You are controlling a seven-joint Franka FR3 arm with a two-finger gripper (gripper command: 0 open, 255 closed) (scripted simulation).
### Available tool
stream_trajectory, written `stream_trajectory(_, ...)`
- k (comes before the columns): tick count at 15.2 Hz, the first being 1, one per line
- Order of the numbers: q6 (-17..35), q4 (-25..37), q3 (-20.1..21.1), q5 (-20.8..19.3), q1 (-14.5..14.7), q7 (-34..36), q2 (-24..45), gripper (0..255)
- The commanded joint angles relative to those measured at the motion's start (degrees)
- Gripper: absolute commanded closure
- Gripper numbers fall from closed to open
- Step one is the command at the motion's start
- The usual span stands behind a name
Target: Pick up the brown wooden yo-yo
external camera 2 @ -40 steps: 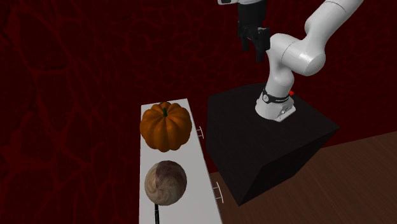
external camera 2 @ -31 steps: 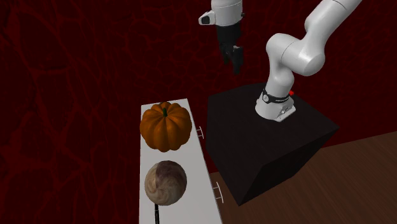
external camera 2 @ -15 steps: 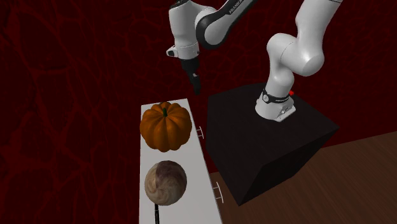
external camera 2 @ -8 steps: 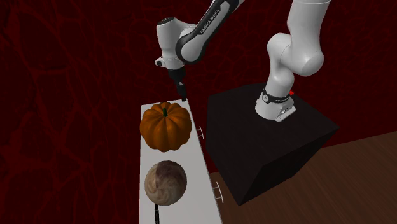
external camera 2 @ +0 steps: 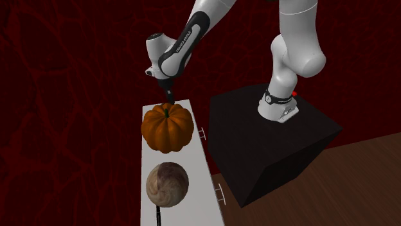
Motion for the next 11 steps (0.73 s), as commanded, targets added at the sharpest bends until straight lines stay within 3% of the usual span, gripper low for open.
stream_trajectory(1, 1.3, 0.9, 0.5, 1.0, -0.6, -0.9, 2.1, 0)
stream_trajectory(9, 4.4, 1.4, 1.8, 2.7, -1.5, -2.1, 5.9, 0)
stream_trajectory(10, 4.3, 1.4, 1.8, 2.7, -1.5, -2.1, 5.9, 255)
stream_trajectory(11, 4.4, 1.5, 1.8, 2.7, -1.5, -2.1, 5.9, 255)
